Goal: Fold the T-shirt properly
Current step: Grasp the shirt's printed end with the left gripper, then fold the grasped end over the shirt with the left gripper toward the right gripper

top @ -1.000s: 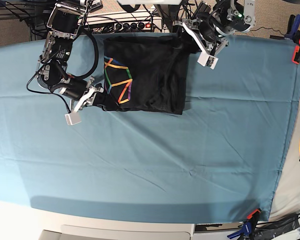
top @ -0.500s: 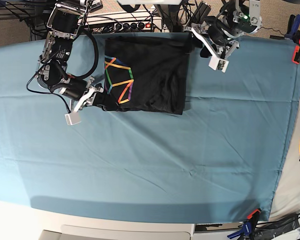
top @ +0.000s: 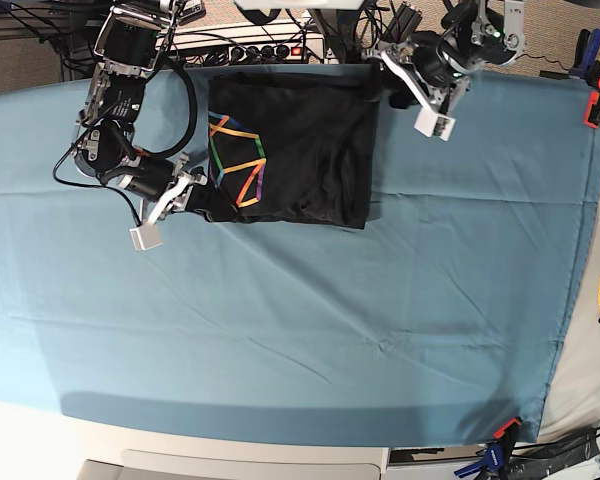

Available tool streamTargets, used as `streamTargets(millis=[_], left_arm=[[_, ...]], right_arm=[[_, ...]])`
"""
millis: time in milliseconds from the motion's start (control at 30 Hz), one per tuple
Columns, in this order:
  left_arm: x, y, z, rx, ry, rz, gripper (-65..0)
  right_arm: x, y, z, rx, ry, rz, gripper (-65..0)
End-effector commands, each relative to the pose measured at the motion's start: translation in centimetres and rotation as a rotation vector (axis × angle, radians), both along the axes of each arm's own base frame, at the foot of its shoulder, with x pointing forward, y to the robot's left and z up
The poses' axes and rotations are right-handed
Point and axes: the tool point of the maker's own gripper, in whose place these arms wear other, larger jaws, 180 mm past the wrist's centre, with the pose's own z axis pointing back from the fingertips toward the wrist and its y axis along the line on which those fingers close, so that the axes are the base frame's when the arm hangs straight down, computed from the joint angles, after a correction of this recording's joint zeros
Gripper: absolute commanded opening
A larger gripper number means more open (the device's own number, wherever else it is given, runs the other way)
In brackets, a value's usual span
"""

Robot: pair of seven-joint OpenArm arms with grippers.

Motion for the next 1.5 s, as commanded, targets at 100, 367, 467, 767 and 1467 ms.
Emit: streamTargets(millis=[100, 367, 467, 767, 1467], left_arm=[[-0.7, -0.3, -0.1, -0.004, 0.019, -0.016, -30.3], [-0.8, -1.7, 0.3, -0.031, 0.006, -0.042, -31.1], [-0.8, -2.3, 0.4, -0.042, 0.000, -0.058, -42.2], [-0.3, -2.0, 0.3, -0.014, -0.018, -0.065, -65.0], [2.2, -0.3, 0.7, 0.066, -0.083, -0.102, -65.0]], right_arm=[[1.0, -0.3, 1.6, 0.007, -0.062, -0.006, -60.4], [1.0, -0.3, 1.6, 0.008, -0.063, -0.006, -60.4], [1.0, -0.3, 1.6, 0.008, -0.063, -0.006, -60.4], [1.0, -0.4, 1.4, 0.001, -0.059, -0.005, -65.0], [-2.2, -0.6, 0.2, -0.037, -0.008, 0.016, -65.0]])
